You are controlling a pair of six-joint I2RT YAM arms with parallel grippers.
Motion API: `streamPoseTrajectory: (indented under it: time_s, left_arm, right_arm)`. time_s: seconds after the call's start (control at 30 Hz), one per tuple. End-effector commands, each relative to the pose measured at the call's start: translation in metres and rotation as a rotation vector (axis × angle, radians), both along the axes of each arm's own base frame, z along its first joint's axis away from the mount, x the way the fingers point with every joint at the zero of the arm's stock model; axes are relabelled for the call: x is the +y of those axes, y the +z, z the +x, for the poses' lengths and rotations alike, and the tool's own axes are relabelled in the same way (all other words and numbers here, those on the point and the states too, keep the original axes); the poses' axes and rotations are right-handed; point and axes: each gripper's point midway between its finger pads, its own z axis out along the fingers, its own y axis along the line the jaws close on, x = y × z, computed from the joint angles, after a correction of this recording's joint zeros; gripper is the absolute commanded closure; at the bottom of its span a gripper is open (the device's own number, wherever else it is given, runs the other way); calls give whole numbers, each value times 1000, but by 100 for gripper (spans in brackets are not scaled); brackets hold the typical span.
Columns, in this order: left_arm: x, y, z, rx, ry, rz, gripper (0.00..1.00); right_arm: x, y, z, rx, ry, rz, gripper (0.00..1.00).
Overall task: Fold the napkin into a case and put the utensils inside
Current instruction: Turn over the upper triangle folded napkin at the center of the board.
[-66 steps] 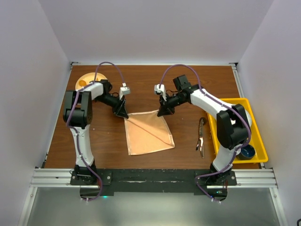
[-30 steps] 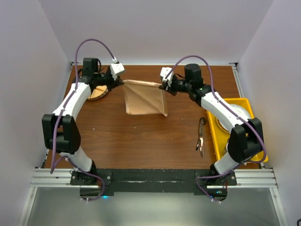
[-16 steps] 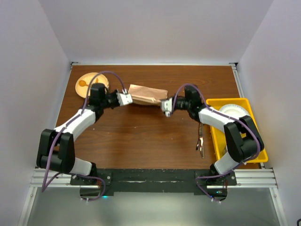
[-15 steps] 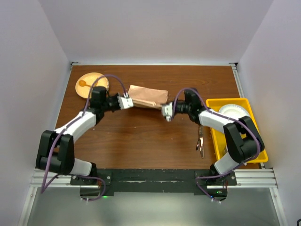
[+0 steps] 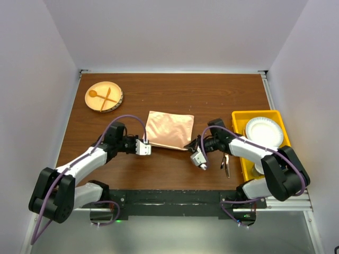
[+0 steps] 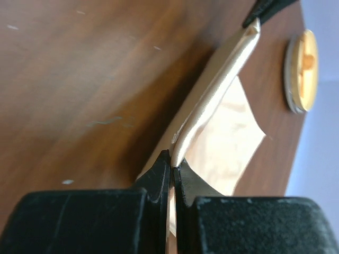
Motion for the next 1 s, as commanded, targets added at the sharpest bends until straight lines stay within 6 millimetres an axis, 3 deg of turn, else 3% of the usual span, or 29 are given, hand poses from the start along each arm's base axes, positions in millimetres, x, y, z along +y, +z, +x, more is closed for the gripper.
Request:
streamPoseTrajectory:
  time_s: [0.0, 0.27, 0.3, 0.37, 0.4, 0.5, 0.6, 0.63, 0.7, 0.73, 0.8, 0.87, 0.9, 0.93, 0.97]
  left_arm:
    - [7, -19, -25, 60, -63, 73, 100]
    - [7, -38, -54, 166, -163, 136, 100]
    - [7, -38, -56, 168, -173, 142, 90]
    - [8, -36, -62, 191, -188, 155, 75]
    - [10, -34, -62, 197, -185, 162, 64]
    - [11, -18, -64, 227, -167, 165, 54]
    - [8, 8, -66, 238, -159, 132, 53]
    - [6, 15, -64, 230, -144, 114, 53]
    - [1, 26, -56, 259, -55, 60, 53]
    - [-5, 34, -42, 237, -27, 28, 53]
    - [-11, 46, -18, 230, 80, -36, 53]
    - [-14, 39, -4, 296, 171, -57, 57]
    - [-18, 37, 6, 300, 184, -66, 59]
    - [-19, 35, 9, 309, 193, -70, 60]
    - [-20, 33, 13, 302, 197, -70, 62]
  right_arm:
    - [-12, -21, -44, 91, 107, -77, 100]
    - [-13, -31, -72, 145, 191, -146, 97]
    - [-13, -32, -73, 137, 210, -150, 75]
    - [-15, -29, -76, 146, 229, -171, 46]
    - [-15, -23, -74, 142, 214, -175, 25]
    - [-18, 6, -61, 162, 96, -189, 5]
    - [-22, 36, -46, 227, -85, -185, 3]
    - [-20, 57, -36, 212, -151, -143, 3]
    - [-22, 70, -27, 378, -363, -101, 4]
    - [-25, 81, -10, 384, -465, -76, 6]
    - [-28, 92, 5, 540, -667, -29, 9]
    - [-30, 83, 13, 735, -831, -32, 23]
    - [-32, 89, 24, 784, -902, -5, 28]
    - [-35, 77, 32, 856, -986, -22, 38]
    - [-35, 73, 34, 967, -1067, -6, 41]
